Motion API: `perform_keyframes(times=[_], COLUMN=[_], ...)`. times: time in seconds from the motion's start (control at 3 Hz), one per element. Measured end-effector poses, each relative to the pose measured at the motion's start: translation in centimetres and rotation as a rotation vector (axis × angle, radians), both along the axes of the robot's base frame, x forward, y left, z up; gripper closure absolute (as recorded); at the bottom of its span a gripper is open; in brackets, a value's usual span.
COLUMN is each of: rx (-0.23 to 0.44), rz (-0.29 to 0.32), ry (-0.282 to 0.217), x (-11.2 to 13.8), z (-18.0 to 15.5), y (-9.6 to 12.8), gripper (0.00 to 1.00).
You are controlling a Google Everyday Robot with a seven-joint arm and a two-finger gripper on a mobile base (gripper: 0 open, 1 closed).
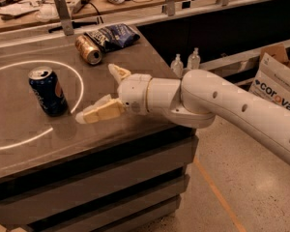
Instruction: Pick pepsi can
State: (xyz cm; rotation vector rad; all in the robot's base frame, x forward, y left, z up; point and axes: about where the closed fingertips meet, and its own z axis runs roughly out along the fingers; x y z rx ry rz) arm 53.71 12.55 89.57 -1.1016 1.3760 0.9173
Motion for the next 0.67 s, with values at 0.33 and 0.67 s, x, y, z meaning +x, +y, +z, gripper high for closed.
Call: perform_keyframes(times=[0.33,0.67], rx=[0.028,0.041], rz=[0.055,0.124], ry=[0.002,-0.005], x=[0.1,0.0], z=[1.5,2.7], y=[2.3,5.4], gripper=[0.00,0.00])
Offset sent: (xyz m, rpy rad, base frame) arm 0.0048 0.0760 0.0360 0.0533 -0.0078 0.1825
